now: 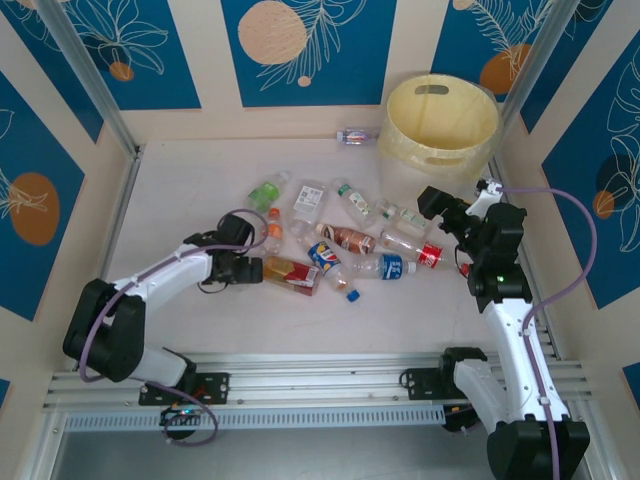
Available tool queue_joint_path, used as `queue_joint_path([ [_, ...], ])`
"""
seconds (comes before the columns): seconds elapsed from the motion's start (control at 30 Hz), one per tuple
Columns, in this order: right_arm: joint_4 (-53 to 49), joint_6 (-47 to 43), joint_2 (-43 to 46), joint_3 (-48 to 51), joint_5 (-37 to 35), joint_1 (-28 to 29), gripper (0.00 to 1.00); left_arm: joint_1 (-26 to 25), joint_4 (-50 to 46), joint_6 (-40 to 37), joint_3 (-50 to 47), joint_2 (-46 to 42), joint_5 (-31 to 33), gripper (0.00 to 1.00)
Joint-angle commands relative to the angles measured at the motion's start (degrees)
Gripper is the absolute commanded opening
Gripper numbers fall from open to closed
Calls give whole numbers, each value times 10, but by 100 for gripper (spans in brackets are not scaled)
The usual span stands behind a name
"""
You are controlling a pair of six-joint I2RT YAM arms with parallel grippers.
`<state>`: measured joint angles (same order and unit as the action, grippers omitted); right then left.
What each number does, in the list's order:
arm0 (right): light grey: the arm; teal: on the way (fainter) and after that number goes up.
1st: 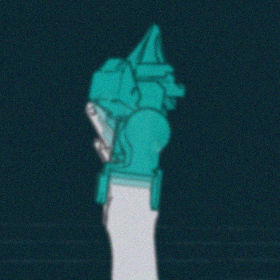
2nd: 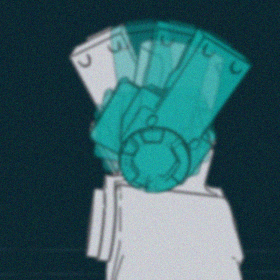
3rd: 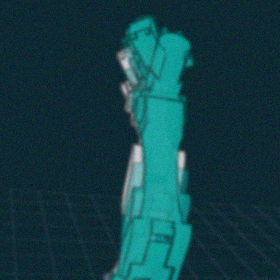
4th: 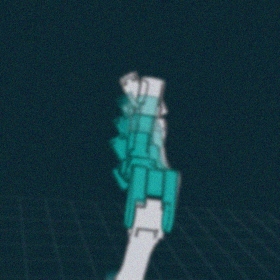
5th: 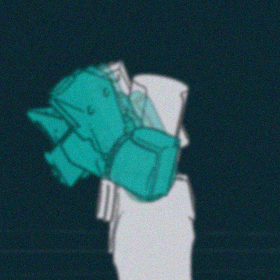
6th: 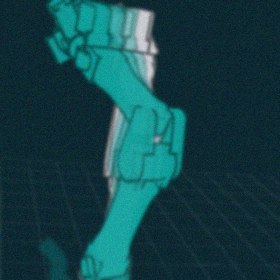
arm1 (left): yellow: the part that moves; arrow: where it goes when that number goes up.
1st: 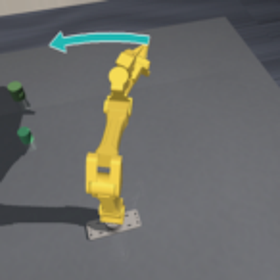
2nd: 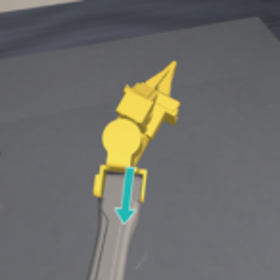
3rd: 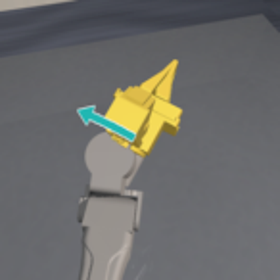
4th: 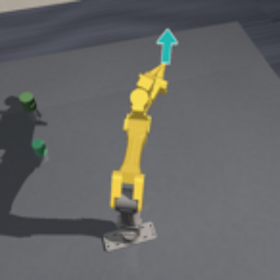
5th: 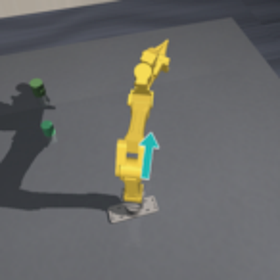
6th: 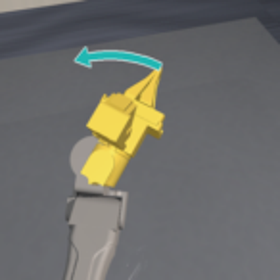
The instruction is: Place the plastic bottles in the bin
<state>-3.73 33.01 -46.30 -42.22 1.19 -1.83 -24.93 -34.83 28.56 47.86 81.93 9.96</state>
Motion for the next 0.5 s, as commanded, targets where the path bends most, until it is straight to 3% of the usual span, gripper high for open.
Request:
queue_joint_path([
  [0.0, 1, -7, -2, -11, -14, 3, 100, 19, 25, 15, -14, 10, -9, 95],
  [0.13, 1, -4, -14, -16, -7, 5, 99, 29, 83, 30, -28, 28, -17, 95],
  [0.47, 1, -4, -32, -28, -6, 12, 100, 38, 131, 36, -73, 7, -15, 78],
])
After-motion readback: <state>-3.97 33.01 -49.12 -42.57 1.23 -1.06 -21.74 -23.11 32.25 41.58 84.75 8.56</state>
